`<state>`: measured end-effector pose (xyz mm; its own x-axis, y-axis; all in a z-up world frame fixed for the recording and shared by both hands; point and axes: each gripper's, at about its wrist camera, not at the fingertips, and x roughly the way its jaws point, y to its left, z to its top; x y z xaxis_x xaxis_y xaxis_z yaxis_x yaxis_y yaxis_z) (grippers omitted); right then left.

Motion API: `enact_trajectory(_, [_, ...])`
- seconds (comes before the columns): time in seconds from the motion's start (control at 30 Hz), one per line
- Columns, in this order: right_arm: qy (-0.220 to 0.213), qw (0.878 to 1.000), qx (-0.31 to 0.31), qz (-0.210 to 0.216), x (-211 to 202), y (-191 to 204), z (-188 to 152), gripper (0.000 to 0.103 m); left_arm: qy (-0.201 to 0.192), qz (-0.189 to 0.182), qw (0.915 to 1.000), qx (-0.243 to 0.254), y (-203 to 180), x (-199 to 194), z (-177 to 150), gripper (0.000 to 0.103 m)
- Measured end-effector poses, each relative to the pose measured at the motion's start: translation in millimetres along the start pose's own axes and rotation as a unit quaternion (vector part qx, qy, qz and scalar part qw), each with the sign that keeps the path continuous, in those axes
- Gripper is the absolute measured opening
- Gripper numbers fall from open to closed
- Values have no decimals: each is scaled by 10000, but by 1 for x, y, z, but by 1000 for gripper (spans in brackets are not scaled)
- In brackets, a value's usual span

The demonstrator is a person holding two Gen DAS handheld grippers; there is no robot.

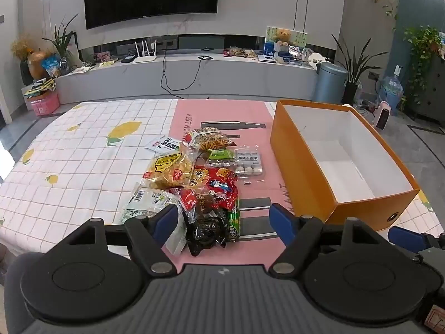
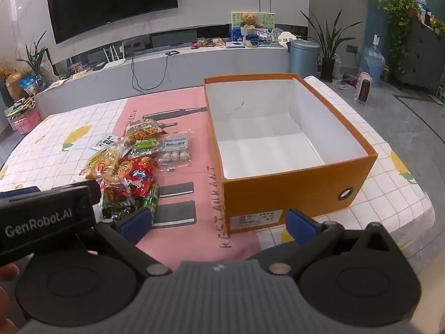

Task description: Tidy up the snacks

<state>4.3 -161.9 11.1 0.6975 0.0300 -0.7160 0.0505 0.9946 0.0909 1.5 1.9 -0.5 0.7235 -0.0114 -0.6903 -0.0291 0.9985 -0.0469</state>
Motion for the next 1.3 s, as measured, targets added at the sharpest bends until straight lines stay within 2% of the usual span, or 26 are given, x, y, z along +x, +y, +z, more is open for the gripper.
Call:
enact_trajectory(0.03, [-38, 9999, 119, 116, 0, -2, -1, 100, 33, -15, 10000, -20, 1, 1, 1, 88])
enact_trajectory(0.07, [-46, 9999, 99, 102, 0, -2, -1, 100, -100, -1, 10000, 0, 0, -4, 1, 88])
enact_trajectory(0.27, [-68, 10000, -27, -10, -1, -4, 0, 100, -99, 139, 9998, 116, -5, -2, -1, 88])
enact_trajectory(0.33, [-66, 10000, -20, -25, 0, 7, 0, 100, -84, 110, 9999, 51, -1, 0, -3, 88])
enact_trajectory(0.83, [-43, 9999, -61, -114, 0, 8, -2, 100, -44, 127, 9999, -10, 1, 1, -6, 88])
enact_trajectory(1.3, [51, 9996, -155, -216, 5, 11, -4, 100, 37, 104, 9999, 128, -6, 2, -6, 88])
